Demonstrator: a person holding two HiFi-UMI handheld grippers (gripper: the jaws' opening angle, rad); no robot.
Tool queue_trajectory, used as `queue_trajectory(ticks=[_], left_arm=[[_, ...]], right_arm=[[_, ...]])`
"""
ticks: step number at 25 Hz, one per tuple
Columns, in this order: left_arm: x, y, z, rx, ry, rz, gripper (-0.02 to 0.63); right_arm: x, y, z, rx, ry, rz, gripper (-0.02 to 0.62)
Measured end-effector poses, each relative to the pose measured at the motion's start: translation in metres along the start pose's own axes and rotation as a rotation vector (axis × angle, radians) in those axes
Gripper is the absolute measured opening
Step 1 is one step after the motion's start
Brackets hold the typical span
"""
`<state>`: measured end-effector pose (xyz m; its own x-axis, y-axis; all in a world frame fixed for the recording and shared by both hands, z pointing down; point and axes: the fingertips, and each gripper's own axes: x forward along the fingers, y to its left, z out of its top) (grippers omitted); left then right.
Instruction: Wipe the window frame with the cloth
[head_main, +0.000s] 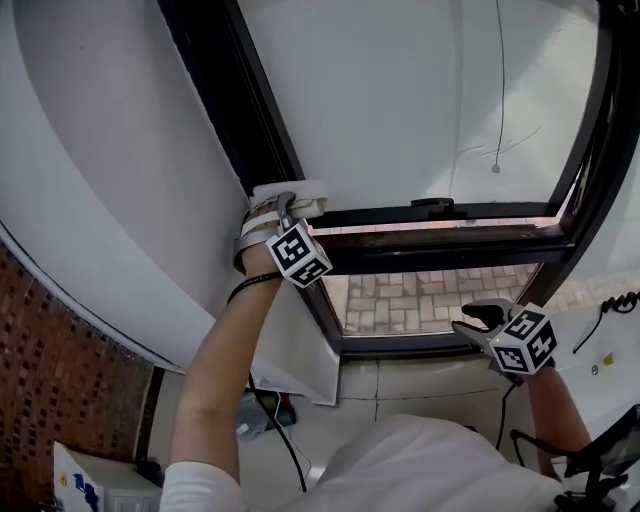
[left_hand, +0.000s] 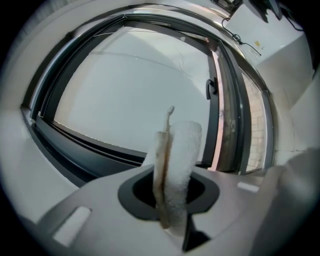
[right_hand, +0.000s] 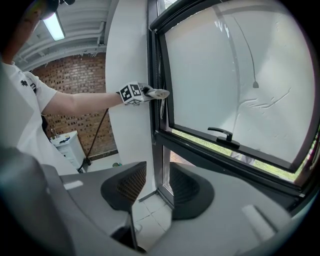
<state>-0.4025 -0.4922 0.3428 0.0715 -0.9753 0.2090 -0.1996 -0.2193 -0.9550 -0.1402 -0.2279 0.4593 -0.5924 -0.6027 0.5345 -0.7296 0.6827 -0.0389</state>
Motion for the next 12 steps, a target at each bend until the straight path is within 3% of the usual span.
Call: queue_trajectory(ticks=[6, 12], left_arm=[[0.014, -0.079, -0.017, -0.044, 0.011, -0.061, 0.091], [0.030, -0.142, -0.028, -0.141, 0.017, -0.125, 0.091]], right_arm=[[-0.002, 0.000, -0.006, 0.013, 0.022, -0.015, 0.146], [-0.001, -0.001, -0.010, 0.019, 0.049, -0.021, 0.146]])
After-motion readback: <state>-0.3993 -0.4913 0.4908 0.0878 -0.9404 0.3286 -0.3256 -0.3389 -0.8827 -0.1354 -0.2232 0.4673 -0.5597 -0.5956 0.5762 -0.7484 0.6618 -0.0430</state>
